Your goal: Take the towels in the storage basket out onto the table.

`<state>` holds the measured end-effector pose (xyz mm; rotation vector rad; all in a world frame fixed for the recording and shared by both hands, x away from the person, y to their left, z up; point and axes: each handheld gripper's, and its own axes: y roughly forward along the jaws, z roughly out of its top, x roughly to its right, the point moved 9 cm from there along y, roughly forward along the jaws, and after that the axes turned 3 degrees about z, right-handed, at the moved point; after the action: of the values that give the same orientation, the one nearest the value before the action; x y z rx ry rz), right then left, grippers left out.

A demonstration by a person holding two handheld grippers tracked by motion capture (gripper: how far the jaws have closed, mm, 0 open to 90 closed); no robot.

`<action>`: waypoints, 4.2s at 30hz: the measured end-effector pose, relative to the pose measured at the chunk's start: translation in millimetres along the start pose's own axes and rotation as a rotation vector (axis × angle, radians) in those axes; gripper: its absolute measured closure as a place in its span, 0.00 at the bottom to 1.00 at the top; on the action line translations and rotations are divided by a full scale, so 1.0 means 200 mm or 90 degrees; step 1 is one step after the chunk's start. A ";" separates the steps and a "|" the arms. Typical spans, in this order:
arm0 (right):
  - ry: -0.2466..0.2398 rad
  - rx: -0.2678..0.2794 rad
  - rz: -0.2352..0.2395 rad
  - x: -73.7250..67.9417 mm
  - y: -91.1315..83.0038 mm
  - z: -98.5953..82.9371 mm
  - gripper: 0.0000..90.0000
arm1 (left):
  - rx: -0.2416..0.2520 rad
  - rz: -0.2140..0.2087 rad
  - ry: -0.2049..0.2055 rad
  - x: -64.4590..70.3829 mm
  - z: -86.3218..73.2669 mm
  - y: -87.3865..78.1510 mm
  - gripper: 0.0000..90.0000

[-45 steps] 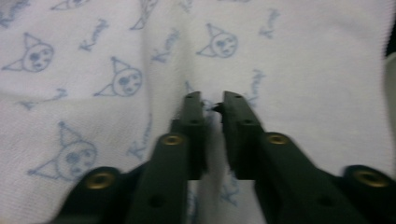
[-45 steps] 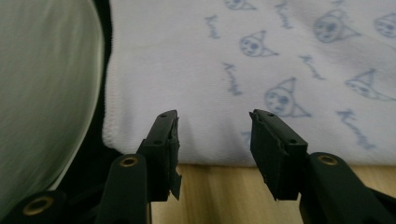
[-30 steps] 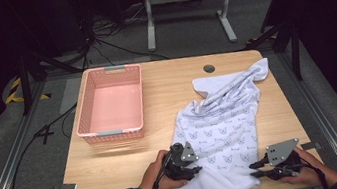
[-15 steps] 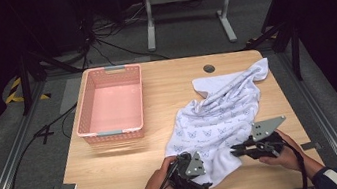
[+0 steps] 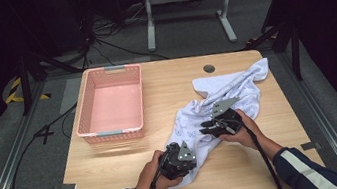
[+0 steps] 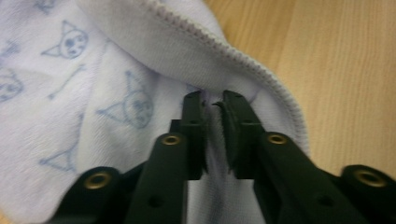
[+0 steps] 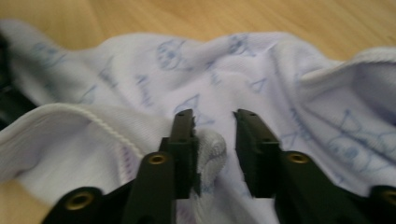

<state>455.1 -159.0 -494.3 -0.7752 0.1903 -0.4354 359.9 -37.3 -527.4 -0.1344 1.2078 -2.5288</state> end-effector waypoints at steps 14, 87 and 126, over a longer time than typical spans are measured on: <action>-0.078 0.054 0.020 -0.06 -0.22 -0.01 0.85 | 0.010 0.000 -0.050 -0.11 -0.04 -0.02 0.95; 0.169 -0.162 0.020 -0.01 -0.72 -0.86 0.69 | -0.003 -0.132 0.006 0.35 0.05 -0.05 0.52; 0.183 -0.148 -0.111 0.13 -0.75 -0.87 0.67 | -0.005 -0.011 -0.029 0.09 0.05 -0.06 0.57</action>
<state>375.8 -375.3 -509.5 -0.9593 0.4498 -0.6989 342.4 -44.0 -513.0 -0.2048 1.2047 -2.5216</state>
